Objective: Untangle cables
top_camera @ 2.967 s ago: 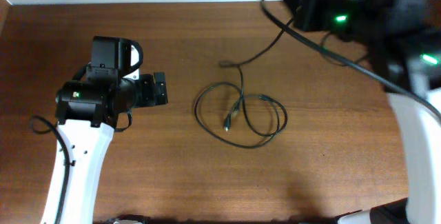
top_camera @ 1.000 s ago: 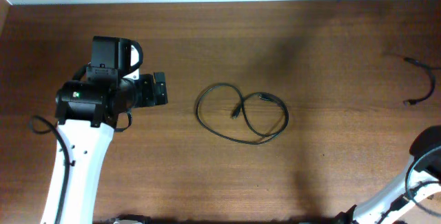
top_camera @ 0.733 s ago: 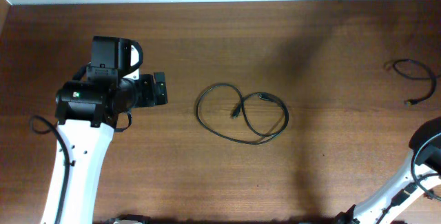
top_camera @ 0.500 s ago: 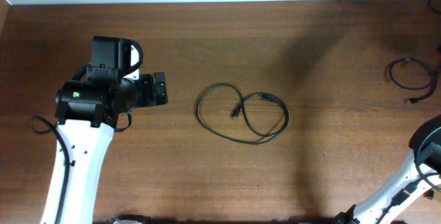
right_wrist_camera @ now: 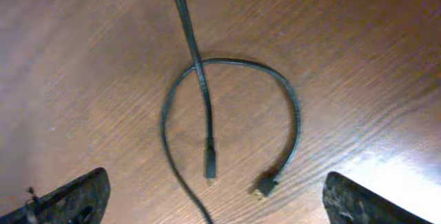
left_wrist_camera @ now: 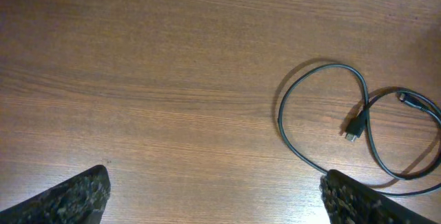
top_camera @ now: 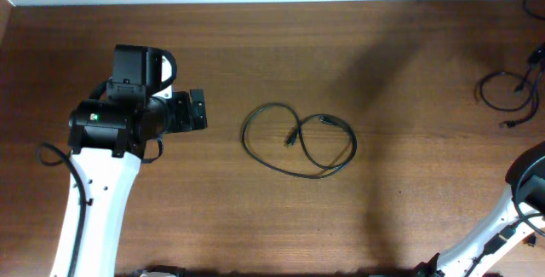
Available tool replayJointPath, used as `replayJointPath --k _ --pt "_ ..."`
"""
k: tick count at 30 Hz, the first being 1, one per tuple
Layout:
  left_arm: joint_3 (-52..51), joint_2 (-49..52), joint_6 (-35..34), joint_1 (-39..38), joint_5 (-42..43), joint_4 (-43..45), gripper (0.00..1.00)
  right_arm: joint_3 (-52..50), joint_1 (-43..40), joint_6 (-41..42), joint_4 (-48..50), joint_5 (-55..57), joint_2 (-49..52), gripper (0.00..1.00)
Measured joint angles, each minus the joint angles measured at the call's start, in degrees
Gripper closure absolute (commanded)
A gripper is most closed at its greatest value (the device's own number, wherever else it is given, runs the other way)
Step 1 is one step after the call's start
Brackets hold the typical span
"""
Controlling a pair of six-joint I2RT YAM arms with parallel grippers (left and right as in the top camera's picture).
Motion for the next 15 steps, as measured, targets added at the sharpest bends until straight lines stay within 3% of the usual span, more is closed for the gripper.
replayJointPath --k 6,15 --pt "0.00 0.00 -0.02 0.00 0.00 0.00 0.01 0.00 -2.86 0.04 1.88 -11.45 0.00 0.01" --pt "0.00 0.00 0.00 0.00 0.00 0.00 0.01 0.00 -13.90 -2.95 0.04 -18.64 0.00 0.01"
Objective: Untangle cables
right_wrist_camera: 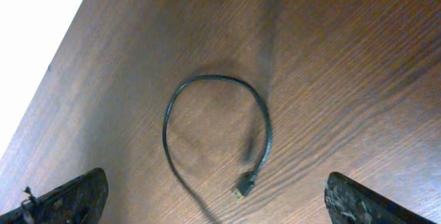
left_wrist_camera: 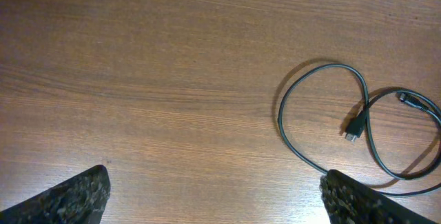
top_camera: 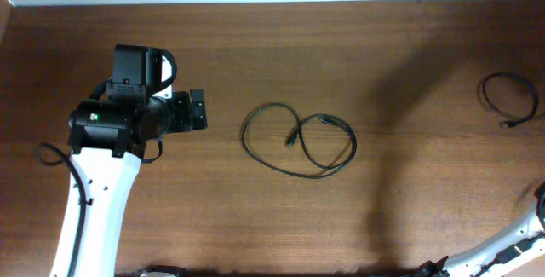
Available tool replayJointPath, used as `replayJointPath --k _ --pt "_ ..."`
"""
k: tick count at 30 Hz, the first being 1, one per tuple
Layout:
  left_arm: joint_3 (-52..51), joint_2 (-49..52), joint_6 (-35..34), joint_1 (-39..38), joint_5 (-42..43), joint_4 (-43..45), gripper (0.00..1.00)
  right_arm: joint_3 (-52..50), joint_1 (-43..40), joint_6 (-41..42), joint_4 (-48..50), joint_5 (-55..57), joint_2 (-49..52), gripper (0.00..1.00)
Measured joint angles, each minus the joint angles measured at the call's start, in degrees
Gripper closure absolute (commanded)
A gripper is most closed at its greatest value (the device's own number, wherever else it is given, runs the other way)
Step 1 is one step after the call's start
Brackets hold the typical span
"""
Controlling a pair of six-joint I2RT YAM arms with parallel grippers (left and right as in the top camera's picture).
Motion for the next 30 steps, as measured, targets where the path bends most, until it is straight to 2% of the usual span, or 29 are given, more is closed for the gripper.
replayJointPath --k 8,13,19,24,30 --pt "0.00 0.00 0.00 0.00 0.00 0.00 0.01 0.00 1.29 -9.07 -2.05 -11.93 0.00 0.01" --pt "0.00 0.00 0.00 0.00 0.00 0.00 0.01 0.00 5.09 -14.05 -9.09 -14.08 0.00 0.01" --pt "0.00 0.00 -0.02 0.00 0.00 0.00 0.01 0.00 16.46 -17.62 -15.52 -11.89 0.00 0.01" --pt "0.00 0.00 -0.02 0.00 0.00 0.00 0.01 0.00 29.20 -18.45 -23.04 -3.30 0.00 0.01" --pt "0.00 0.00 0.00 0.00 0.00 0.00 0.01 0.00 38.42 -18.25 -30.16 1.97 0.00 0.01"
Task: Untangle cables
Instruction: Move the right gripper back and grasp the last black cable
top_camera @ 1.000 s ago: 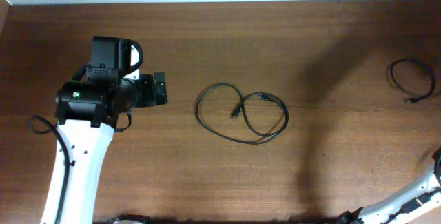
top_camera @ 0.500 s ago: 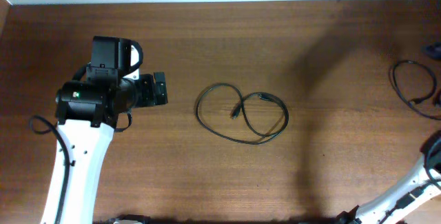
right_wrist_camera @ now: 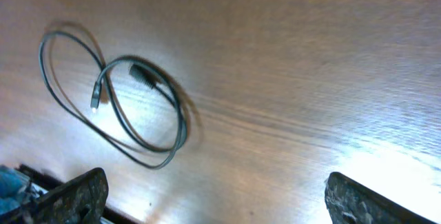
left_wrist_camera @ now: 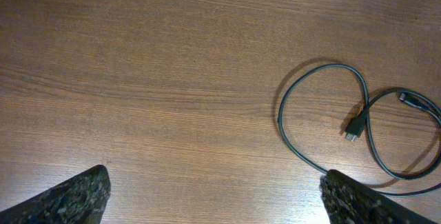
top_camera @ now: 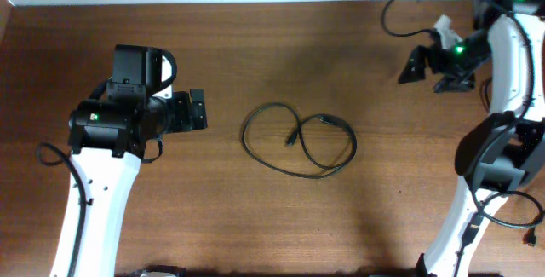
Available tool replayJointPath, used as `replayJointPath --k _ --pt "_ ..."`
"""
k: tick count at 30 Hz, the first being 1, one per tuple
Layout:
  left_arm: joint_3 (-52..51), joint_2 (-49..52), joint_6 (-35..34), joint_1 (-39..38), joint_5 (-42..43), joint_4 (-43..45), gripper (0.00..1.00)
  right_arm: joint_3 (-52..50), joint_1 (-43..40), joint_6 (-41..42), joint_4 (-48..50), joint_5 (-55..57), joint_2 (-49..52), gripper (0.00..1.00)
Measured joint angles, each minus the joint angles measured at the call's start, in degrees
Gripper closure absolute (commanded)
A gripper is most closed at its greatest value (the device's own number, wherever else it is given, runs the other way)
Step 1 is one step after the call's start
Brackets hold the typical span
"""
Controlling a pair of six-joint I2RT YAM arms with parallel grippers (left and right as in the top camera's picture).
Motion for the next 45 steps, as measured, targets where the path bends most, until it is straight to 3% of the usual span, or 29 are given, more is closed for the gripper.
replayJointPath --k 7,12,22,34,37,41,45 --pt "0.00 0.00 -0.02 0.00 0.00 0.00 0.01 -1.31 3.13 1.90 -1.40 1.70 0.00 0.01" --pt "0.00 0.00 -0.02 0.00 0.00 0.00 0.01 -10.43 7.63 3.67 -0.63 5.14 -0.90 0.01" --pt "0.00 0.00 0.00 0.00 0.00 0.00 0.01 -28.37 15.76 9.14 10.34 6.64 -8.44 0.01" --pt "0.00 0.00 0.00 0.00 0.00 0.00 0.01 -44.96 23.71 18.71 23.89 6.34 -9.07 0.01" --pt "0.00 0.00 0.00 0.00 0.00 0.00 0.01 -45.11 23.71 19.76 24.06 6.14 -9.07 0.13" --pt "0.00 0.00 0.00 0.00 0.00 0.00 0.01 -45.13 23.71 21.29 24.87 5.64 -9.07 0.54" --pt "0.00 0.00 0.00 0.00 0.00 0.00 0.01 -46.10 23.71 22.77 26.51 5.46 -9.07 0.64"
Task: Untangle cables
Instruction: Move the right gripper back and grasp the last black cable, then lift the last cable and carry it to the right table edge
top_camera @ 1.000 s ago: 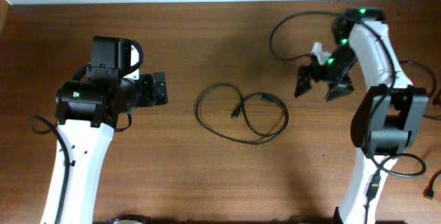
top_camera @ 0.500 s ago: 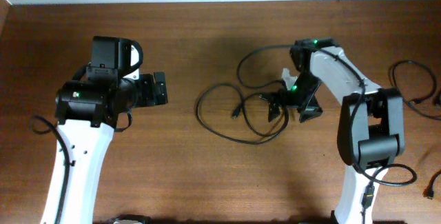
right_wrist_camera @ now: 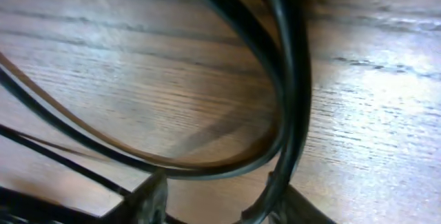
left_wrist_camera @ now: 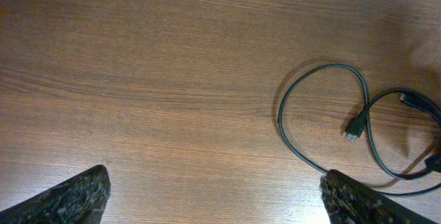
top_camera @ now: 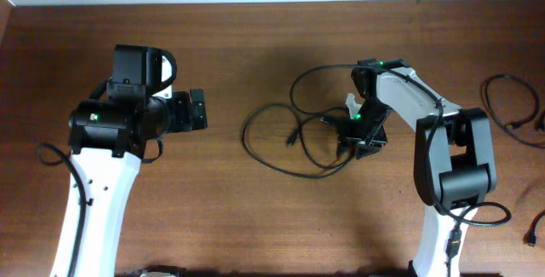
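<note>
A dark cable (top_camera: 281, 159) lies looped over itself mid-table, with both plugs inside the loops; in the left wrist view the cable (left_wrist_camera: 289, 138) sits right of centre. My right gripper (top_camera: 358, 138) is down at the loop's right end. Close up, thick strands of the cable (right_wrist_camera: 293, 100) fill the right wrist view, and one runs down against the right finger (right_wrist_camera: 293, 207). The right gripper (right_wrist_camera: 217, 207) has its jaws narrowed but still apart, with bare wood between them. My left gripper (top_camera: 197, 111) hangs open left of the cable, and in its own view the left gripper (left_wrist_camera: 215, 200) has nothing between its fingers.
A second dark cable (top_camera: 509, 106) lies coiled near the table's right edge. The right arm's own thin wire (top_camera: 317, 74) arcs above the looped cable. The table's far edge (top_camera: 272, 2) meets a white wall.
My right arm has moved from the far right corner, high above the table, down to the right end of the looped cable, and its jaws are narrower. The left arm has not moved.
My right gripper was open over a small coiled cable at the right edge, then higher above it. Later it was raised at the far right corner, looking at the middle cable. Now it is down on that cable's right end. The left arm stayed still throughout.
</note>
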Available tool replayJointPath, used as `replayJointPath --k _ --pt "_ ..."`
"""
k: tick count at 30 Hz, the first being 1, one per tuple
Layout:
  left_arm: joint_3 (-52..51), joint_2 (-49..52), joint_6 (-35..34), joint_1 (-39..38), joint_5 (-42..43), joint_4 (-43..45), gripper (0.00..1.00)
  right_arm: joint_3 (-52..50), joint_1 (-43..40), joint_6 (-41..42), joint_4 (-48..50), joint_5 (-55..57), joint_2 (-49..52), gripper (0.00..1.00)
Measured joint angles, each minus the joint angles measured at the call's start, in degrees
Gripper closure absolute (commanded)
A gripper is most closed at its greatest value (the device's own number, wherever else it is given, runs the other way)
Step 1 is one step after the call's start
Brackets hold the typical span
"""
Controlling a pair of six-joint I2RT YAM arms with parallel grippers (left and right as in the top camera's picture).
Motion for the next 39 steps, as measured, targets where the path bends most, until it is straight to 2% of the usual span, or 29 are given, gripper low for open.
replayJointPath --k 5,6,7,8,19,24,31,39 --pt "0.00 0.00 0.00 0.00 0.00 0.00 0.01 -0.31 0.00 0.79 0.92 0.09 0.00 0.64" --pt "0.00 0.00 -0.02 0.00 0.00 0.00 0.01 -0.31 0.00 1.51 1.27 0.35 0.00 0.67" --pt "0.00 0.00 0.00 0.00 0.00 0.00 0.01 -0.31 0.00 1.90 1.60 0.66 0.00 0.79" --pt "0.00 0.00 0.00 0.00 0.00 0.00 0.01 -0.31 0.00 2.27 1.77 0.72 0.00 0.96" --pt "0.00 0.00 -0.02 0.00 0.00 0.00 0.01 -0.37 0.00 4.46 1.77 1.14 -0.59 0.96" --pt "0.00 0.00 -0.02 0.00 0.00 0.00 0.01 0.87 0.00 4.46 -0.22 1.14 -7.39 0.96" --pt "0.00 0.00 0.00 0.00 0.00 0.00 0.01 10.19 0.00 4.46 -0.98 1.14 -18.43 0.96" --pt "0.00 0.00 0.00 0.00 0.00 0.00 0.01 24.61 0.00 4.46 8.31 2.99 -23.21 0.96"
